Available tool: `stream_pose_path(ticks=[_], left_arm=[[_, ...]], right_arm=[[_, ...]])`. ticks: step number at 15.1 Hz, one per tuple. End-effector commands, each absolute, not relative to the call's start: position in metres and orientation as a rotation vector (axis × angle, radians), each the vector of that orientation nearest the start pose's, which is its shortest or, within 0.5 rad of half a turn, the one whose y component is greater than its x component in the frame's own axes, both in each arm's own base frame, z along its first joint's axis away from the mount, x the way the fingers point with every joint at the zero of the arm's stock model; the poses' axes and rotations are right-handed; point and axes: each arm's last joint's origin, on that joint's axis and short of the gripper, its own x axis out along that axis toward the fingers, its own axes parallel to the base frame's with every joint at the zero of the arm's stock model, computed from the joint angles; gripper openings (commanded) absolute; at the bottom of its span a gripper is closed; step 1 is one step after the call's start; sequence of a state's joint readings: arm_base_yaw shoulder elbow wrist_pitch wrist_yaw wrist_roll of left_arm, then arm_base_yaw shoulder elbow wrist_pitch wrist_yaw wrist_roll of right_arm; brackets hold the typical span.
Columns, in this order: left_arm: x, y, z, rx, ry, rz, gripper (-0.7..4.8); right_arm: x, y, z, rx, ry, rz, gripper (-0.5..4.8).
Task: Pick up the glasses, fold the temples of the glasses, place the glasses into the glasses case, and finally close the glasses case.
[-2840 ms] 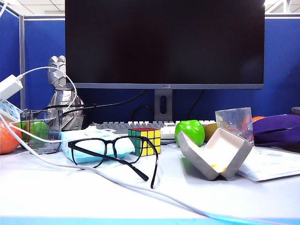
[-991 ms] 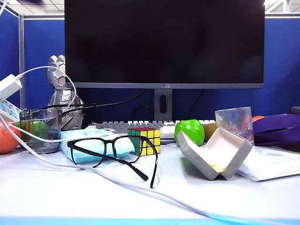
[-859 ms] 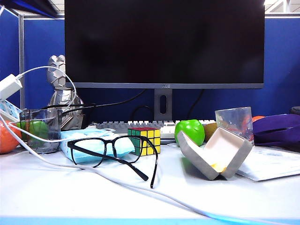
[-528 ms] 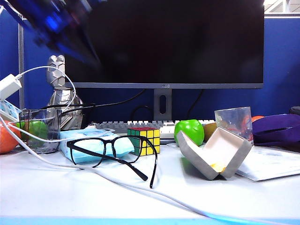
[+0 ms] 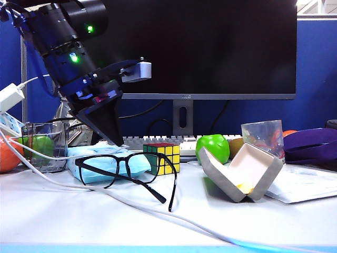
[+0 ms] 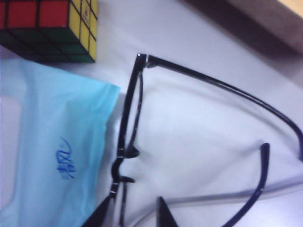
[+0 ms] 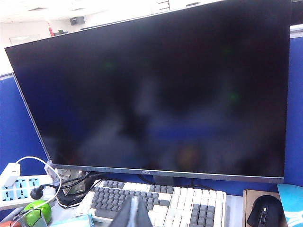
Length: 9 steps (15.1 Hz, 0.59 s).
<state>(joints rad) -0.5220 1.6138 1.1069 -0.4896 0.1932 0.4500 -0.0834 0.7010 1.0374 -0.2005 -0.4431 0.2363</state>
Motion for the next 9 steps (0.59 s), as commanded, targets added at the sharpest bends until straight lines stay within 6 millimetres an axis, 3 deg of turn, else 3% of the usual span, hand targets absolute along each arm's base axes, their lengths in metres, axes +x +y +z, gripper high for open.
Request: stream_pose_path(ticks=[1,9], left_arm=[[0.284,-0.17,0.22,0.603,0.802,-0.88,1.26],[0.296,-0.177,0.191,0.616,0.859,-0.891,1.25]], right_arm=[[0.122,0.002,0.427,0.192,-0.104,0.378,-0.01],[0.122,0.002,0.427,0.192,-0.105,0.378,-0.01]])
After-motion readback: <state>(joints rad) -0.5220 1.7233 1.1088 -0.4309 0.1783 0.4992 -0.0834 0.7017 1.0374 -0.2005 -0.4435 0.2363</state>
